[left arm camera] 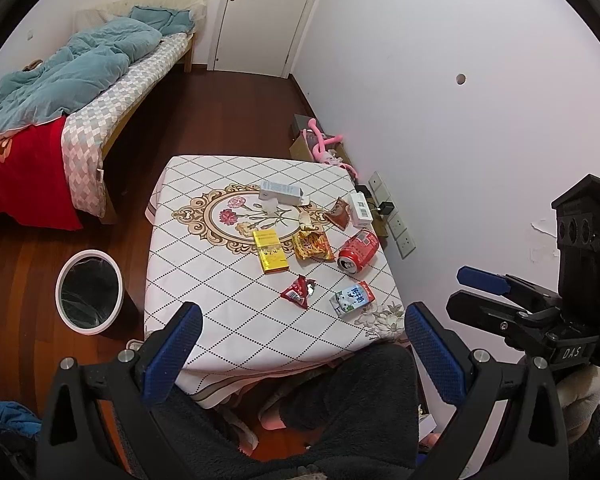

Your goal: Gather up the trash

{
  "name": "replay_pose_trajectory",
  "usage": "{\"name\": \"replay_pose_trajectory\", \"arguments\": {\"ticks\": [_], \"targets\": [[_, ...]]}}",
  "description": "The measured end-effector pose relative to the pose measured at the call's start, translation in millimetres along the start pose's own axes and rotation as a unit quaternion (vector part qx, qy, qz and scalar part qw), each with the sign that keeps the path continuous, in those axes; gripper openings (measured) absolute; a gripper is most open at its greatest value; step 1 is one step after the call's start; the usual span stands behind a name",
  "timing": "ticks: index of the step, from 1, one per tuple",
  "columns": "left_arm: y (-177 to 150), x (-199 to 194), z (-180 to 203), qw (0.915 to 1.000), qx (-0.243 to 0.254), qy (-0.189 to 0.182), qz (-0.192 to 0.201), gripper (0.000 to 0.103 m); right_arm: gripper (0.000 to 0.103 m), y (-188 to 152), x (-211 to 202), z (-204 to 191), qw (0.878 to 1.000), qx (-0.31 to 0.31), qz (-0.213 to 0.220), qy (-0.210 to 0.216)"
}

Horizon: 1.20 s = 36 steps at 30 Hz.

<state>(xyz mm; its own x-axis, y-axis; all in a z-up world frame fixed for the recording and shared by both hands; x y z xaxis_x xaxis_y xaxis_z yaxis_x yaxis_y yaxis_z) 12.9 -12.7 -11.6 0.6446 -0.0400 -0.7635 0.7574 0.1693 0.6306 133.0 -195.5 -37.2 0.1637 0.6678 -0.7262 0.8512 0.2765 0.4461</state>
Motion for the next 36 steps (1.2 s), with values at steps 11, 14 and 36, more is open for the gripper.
{"name": "replay_pose_trajectory", "arguments": {"ticks": [11, 14, 36], "targets": [[-0.8, -1.9, -2.2, 1.0, 0.0, -0.002, 0.0, 0.103, 0.103, -0.4, 1.4, -0.7, 1.0, 0.001, 0.0, -0.002], [-1.4, -2.4, -2.2, 1.0, -0.001, -0.003, 0.0, 0.103, 0.103, -0.4, 2.6, 0.0, 1.0, 0.001, -0.002, -0.002], [-9.0, -4.9, -4.6, 1.0, -0.004, -0.007, -0.003, 0.103, 0.103, -4.4, 5.2, -5.3, 1.0, 0.001, -0.006, -0.001]]}}
Point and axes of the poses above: each gripper's, at about its wrist camera, not at the fingertips, and x roughly the way its jaws point, z to its right, y to its top, the point moved 1 cm from there along x, roughly the way its jaws point, and after that the axes turned 15 degrees about x, right-handed, at the moved point
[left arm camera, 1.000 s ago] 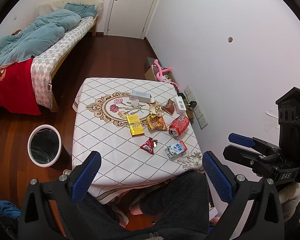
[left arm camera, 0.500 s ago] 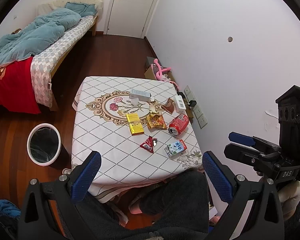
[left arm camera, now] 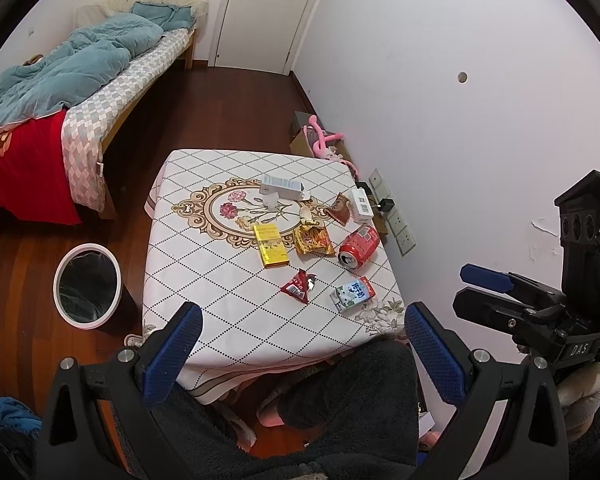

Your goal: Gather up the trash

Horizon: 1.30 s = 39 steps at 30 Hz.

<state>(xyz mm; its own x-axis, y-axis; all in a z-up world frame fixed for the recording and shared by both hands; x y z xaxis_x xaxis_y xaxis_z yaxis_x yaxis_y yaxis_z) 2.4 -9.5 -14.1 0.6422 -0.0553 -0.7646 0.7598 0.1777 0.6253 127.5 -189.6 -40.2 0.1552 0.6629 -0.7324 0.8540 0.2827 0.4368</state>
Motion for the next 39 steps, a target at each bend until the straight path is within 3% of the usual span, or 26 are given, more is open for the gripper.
{"name": "replay_pose_trajectory", "arguments": {"ticks": [22, 26, 29, 31, 33, 37, 39], "targets": [[0.4, 5.3, -1.2, 1.0, -0.001, -0.003, -0.004, 0.103, 0.103, 0.0, 2.8, -0.4, 1.0, 0.0, -0.002, 0.002], [6.6, 16.7, -1.5, 0.9997, 0.002, 0.024, -0.01, 0.103, 0.103, 2.0, 8.5, 3.4, 1.0, 0.009, 0.003, -0.001], [15.1, 41.8, -6.1, 0.9958, 0.008, 0.09, -0.012, 0.103, 0.103, 6.8, 14.8, 17.3, 0.998, 0.04, 0.032, -0.026], [22.9, 69.8, -10.1, 0.9893, 0.02, 0.144, -0.018, 0.103, 0.103, 11.7, 25.2, 33.6, 0.995, 0.062, 0.057, -0.062], [30.0, 104.0, -17.5, 0.9839, 0.027, 0.174, -0.034, 0.103, 0.103, 19.7, 40.9, 56.2, 0.988, 0.087, 0.076, -0.103], [41.5, 197.8, -45.4, 0.9798, 0.007, 0.175, -0.097, 0.103, 0.103, 47.5, 83.2, 126.5, 0.967, 0.182, 0.093, -0.155], [41.7, 243.9, -56.2, 0.9788, -0.015, 0.152, -0.137, 0.103, 0.085, 62.8, 105.9, 163.7, 0.958, 0.226, 0.082, -0.157]]}}
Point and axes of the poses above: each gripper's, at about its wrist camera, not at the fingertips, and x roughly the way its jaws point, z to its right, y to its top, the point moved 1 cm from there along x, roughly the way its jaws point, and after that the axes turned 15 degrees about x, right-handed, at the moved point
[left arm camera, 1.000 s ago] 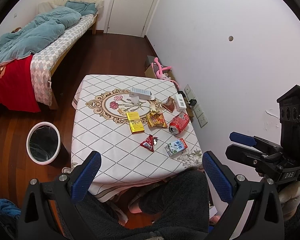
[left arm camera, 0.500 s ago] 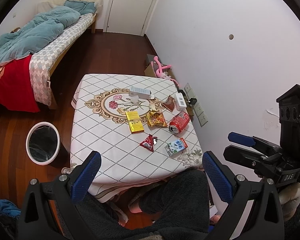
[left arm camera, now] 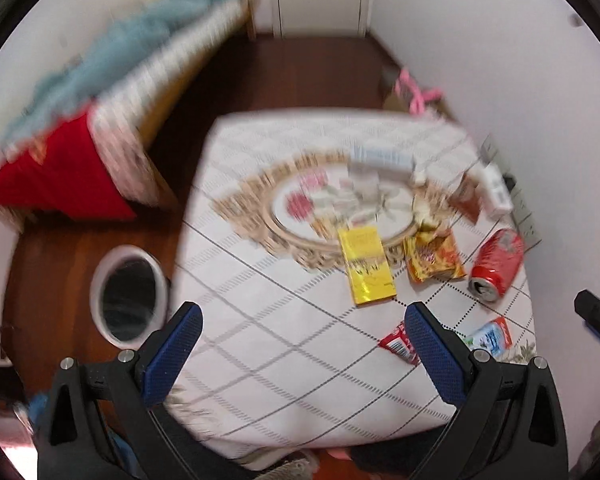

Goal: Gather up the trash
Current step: 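Grasp the yellow cigarette box with the left gripper while the right grasps the red Coca-Cola can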

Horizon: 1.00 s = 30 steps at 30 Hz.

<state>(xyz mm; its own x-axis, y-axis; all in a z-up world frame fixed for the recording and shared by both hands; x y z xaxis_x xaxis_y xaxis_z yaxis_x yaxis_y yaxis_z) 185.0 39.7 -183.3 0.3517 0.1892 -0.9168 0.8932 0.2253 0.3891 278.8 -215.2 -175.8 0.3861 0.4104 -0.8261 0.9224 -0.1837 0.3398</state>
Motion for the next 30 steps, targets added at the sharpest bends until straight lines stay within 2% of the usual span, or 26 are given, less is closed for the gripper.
{"name": "replay_pose_trajectory", "arguments": {"ticks": [2, 6, 10, 11, 12, 14, 20, 22, 27, 30], "targets": [[9.1, 36.5, 6.5, 0.9991, -0.01, -0.021, -0.036, 0.103, 0.083, 20.9, 40.6, 17.6, 0.999, 0.043, -0.029, -0.014], [31.8, 106.6, 28.1, 0.9929, -0.022, -0.063, -0.099, 0.102, 0.084, 49.9, 100.9, 39.8, 0.993, 0.089, -0.052, -0.05], [46.8, 155.1, 42.8, 0.9858, -0.024, -0.095, -0.136, 0.093, 0.084, 67.0, 149.0, 51.0, 0.988, 0.114, -0.072, -0.078], [48.6, 162.3, 45.1, 0.985, -0.022, -0.094, -0.143, 0.091, 0.084, 70.2, 160.1, 53.4, 0.987, 0.12, -0.077, -0.08], [50.1, 169.0, 47.1, 0.9846, -0.02, -0.091, -0.149, 0.083, 0.084, 71.9, 168.6, 54.5, 0.986, 0.123, -0.082, -0.083], [51.4, 178.3, 49.6, 0.9835, -0.018, -0.089, -0.156, 0.078, 0.084, 75.0, 183.1, 55.9, 0.984, 0.126, -0.09, -0.091], [53.1, 177.7, 55.2, 0.9881, 0.0, -0.062, -0.141, 0.067, 0.084, 76.6, 211.6, 61.4, 0.979, 0.133, -0.105, -0.112], [57.0, 181.8, 61.0, 0.9892, 0.012, -0.047, -0.139, 0.056, 0.084, 75.2, 219.7, 63.4, 0.978, 0.133, -0.111, -0.118], [50.2, 185.7, 62.8, 0.9911, 0.032, -0.034, -0.125, 0.054, 0.079, 70.3, 222.7, 60.0, 0.98, 0.11, -0.107, -0.127], [45.1, 170.7, 59.4, 0.9927, 0.041, -0.025, -0.11, 0.054, 0.079, 65.9, 216.7, 58.8, 0.981, 0.101, -0.107, -0.126]]}}
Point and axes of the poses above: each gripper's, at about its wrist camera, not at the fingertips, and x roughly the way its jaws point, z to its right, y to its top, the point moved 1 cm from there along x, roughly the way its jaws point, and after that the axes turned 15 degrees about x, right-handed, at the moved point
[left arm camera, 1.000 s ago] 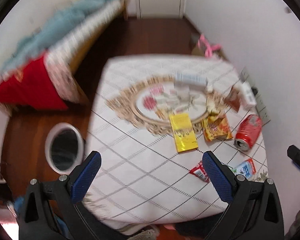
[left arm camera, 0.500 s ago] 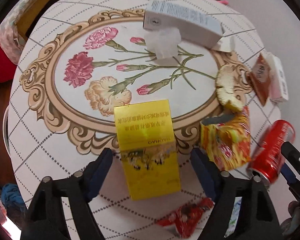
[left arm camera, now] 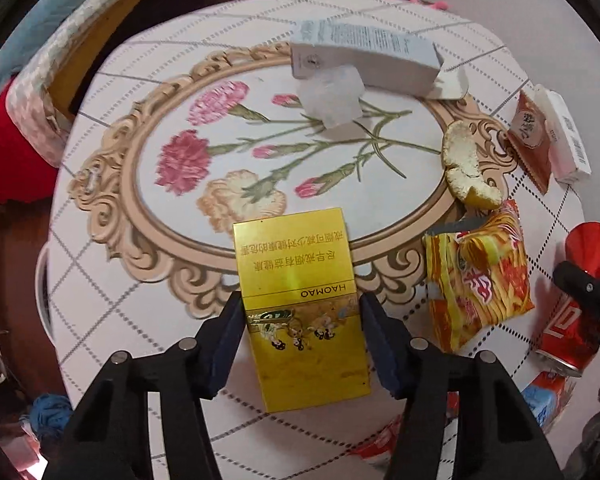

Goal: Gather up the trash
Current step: 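Grasp the yellow cigarette box with the left gripper while the right grasps the red Coca-Cola can, then carry the box and can over the white bin and release both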

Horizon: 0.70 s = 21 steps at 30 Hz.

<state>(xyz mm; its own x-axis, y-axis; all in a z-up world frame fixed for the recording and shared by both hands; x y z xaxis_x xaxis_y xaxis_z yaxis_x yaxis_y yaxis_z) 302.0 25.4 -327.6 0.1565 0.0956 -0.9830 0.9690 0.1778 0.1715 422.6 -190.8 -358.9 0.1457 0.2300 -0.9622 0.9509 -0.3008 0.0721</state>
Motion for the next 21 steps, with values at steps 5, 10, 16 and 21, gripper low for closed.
{"name": "replay_pose_trajectory", "arguments": {"ticks": [5, 10, 16, 21], "targets": [[-20.6, -51.7, -5.9, 0.9976, 0.017, 0.033, 0.059, 0.054, 0.078, -20.8, -30.4, -2.2, 0.999, -0.041, 0.027, 0.01], [-50.8, -125.7, -19.4, 0.9892, 0.018, 0.067, 0.129, 0.054, 0.078, -53.0, -72.0, -13.3, 0.993, -0.094, 0.047, 0.044], [-94.7, -190.1, -62.2, 0.9804, -0.012, 0.069, 0.184, 0.054, 0.078, -105.5, -120.0, -31.3, 0.981, -0.145, 0.063, 0.111], [-125.2, -220.6, -105.6, 0.9727, -0.037, 0.078, 0.216, 0.054, 0.078, -163.5, -153.8, -69.8, 0.966, -0.196, 0.068, 0.155]]}}
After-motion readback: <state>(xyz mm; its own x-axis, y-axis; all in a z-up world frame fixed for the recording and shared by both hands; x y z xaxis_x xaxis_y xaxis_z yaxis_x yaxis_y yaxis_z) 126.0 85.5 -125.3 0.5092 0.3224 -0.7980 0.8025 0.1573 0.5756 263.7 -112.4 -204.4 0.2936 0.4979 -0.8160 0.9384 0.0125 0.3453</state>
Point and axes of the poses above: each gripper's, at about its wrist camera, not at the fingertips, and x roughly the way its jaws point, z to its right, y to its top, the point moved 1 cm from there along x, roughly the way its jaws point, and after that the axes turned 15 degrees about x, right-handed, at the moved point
